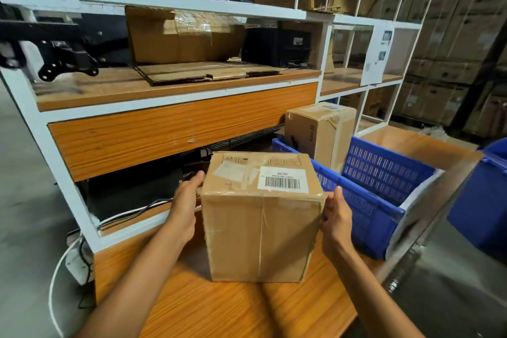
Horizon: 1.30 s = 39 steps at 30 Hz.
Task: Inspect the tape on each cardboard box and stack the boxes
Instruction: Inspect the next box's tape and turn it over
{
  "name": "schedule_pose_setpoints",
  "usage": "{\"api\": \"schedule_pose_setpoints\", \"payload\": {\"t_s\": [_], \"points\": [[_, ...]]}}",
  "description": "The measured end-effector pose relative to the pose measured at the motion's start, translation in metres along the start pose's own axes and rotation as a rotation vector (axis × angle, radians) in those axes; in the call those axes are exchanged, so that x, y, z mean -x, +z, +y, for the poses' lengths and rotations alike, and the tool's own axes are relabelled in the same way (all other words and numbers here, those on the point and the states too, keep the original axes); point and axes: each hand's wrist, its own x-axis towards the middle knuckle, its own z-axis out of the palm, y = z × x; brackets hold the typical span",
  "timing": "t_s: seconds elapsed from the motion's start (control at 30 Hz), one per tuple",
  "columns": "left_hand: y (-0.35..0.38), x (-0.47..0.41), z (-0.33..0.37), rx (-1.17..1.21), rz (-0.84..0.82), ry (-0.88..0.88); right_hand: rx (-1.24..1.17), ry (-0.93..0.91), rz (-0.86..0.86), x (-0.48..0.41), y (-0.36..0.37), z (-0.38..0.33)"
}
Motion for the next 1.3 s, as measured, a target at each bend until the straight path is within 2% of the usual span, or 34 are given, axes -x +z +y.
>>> {"api": "schedule_pose_setpoints", "payload": {"t_s": [0.07, 0.1, 0.2, 0.27, 0.37, 0.43, 0.5, 0.6, 0.7, 0.83, 0.97, 1.13, 1.3], "points": [[0.001, 0.000, 0.002, -0.124, -0.030, 0.056, 0.063, -0.115, 0.020, -0.002, -0.002, -0.006], [0.002, 0.001, 0.004, -0.228, -0.009, 0.151, 0.123, -0.200, 0.012, -0.002, -0.002, -0.011], [0.008, 0.010, 0.012, -0.625, 0.115, 0.644, 0.403, -0.511, -0.030, 0.000, 0.009, -0.033], [0.013, 0.012, 0.014, -0.797, 0.068, 0.889, 0.573, -0.638, -0.126, -0.001, 0.022, -0.045], [0.023, 0.019, 0.005, -0.937, -0.074, 1.004, 0.844, -0.654, -0.320, -0.003, 0.041, -0.049], [0.027, 0.023, -0.005, -1.063, -0.076, 1.103, 1.063, -0.730, -0.328, -0.003, 0.049, -0.043], [0.029, 0.024, -0.016, -1.173, -0.024, 1.179, 1.163, -0.785, -0.289, 0.000, 0.052, -0.037], [0.034, 0.022, -0.011, -1.173, -0.004, 1.164, 1.202, -0.749, -0.342, -0.003, 0.055, -0.045], [0.046, 0.015, 0.014, -1.321, -0.045, 1.134, 1.283, -0.679, -0.468, -0.015, 0.065, -0.066], [0.060, 0.001, 0.039, -1.407, -0.146, 0.944, 1.309, -0.611, -0.596, -0.027, 0.084, -0.070], [0.068, 0.002, 0.038, -1.529, -0.129, 0.920, 1.427, -0.635, -0.613, -0.023, 0.083, -0.057], [0.076, -0.003, 0.060, -1.638, -0.236, 0.887, 1.517, -0.538, -0.712, -0.034, 0.104, -0.076], [0.078, -0.007, 0.053, -1.678, -0.199, 0.784, 1.557, -0.526, -0.788, -0.040, 0.105, -0.061]]}}
